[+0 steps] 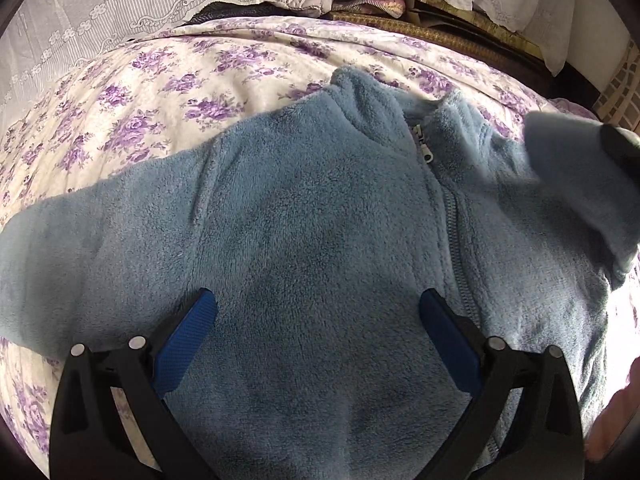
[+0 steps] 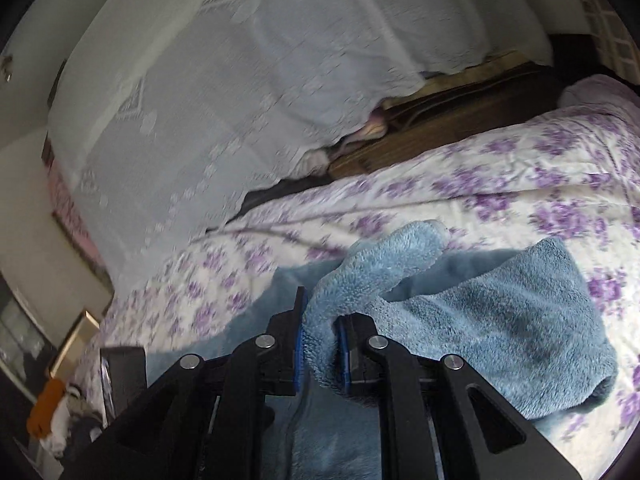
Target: Fold small clothes
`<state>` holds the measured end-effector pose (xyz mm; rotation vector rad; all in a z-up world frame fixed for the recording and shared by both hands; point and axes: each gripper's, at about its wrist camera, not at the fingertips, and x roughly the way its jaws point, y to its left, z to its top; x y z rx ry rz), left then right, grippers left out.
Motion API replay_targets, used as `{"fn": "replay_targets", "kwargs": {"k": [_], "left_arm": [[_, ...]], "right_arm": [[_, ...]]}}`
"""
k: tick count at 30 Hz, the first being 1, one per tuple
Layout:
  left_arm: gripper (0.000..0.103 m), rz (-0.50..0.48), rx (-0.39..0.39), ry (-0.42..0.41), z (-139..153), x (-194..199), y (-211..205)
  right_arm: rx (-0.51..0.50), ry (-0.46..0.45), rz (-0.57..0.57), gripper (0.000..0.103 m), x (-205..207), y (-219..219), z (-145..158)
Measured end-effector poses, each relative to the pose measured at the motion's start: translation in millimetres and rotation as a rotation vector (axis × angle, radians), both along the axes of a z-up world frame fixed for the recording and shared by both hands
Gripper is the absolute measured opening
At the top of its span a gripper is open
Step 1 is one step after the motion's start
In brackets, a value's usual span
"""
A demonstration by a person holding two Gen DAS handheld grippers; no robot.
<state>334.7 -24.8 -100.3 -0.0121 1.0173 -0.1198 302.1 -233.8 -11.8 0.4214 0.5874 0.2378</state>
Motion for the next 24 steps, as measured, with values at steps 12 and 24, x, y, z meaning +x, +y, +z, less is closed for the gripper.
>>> {"fn": "replay_targets", "kwargs": {"k": [12, 24], "left_arm": [[0.099, 0.005, -0.007, 0.007, -1, 1, 0], [0.099, 0.004, -0.004, -0.005, 4, 1, -5]], "right_arm": [[-0.139, 0.113, 0.197, 0.066, 5, 56, -14], [-0.160, 0.069, -0.162, 0.048, -12, -38, 15]]}}
